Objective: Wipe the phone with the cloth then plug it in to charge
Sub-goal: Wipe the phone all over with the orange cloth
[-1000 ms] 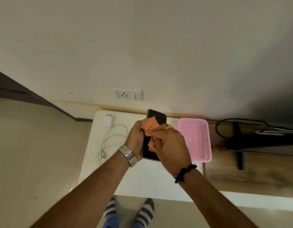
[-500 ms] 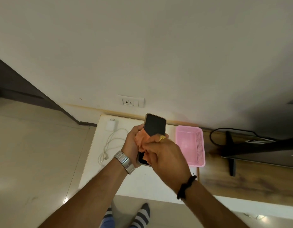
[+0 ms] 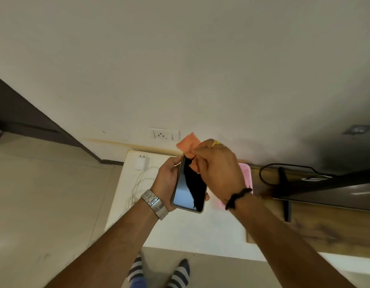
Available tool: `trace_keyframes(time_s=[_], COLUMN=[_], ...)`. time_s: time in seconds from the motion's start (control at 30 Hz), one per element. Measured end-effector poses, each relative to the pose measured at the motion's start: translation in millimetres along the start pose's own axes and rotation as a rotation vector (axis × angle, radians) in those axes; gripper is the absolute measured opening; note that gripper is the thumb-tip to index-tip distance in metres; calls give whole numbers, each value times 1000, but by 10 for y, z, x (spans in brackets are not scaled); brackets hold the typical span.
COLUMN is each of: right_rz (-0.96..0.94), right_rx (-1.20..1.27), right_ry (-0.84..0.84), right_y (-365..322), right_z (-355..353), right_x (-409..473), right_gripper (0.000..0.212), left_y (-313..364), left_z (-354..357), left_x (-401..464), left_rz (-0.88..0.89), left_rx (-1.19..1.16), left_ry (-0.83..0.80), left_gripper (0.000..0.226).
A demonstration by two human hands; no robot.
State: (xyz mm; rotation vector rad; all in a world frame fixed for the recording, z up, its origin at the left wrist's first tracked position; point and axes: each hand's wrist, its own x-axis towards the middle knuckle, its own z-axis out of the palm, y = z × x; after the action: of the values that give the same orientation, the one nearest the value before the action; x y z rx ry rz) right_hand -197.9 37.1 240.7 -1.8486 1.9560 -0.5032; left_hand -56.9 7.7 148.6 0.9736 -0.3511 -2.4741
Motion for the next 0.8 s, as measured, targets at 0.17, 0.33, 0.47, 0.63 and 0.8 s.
trace_keyframes(time_s=[0.17,0.33,0.47,0.63,0.8], right_rz=[-100,-85,-3,-53,15], right_rx=[23,7,130,199,215], right_ry=[-78,-24,163,145,253], right_y=[-227,-74,-136,-146,-173], right_z=[127,-79,-97,-61,-48], right_x=[-354,-109,37,18,123], right_gripper=[24,23,29,28,31], left_y=[110,39,130,149,184], left_z=[159,153,263,315,348], left_x=[-9,-106,-143,-213,-214], left_rz=[26,31,-24,-8,-7], left_rx=[297,97,34,-12,7], left_ry=[119,51,-15,-10,-47], left_gripper=[30,43,37,40,41])
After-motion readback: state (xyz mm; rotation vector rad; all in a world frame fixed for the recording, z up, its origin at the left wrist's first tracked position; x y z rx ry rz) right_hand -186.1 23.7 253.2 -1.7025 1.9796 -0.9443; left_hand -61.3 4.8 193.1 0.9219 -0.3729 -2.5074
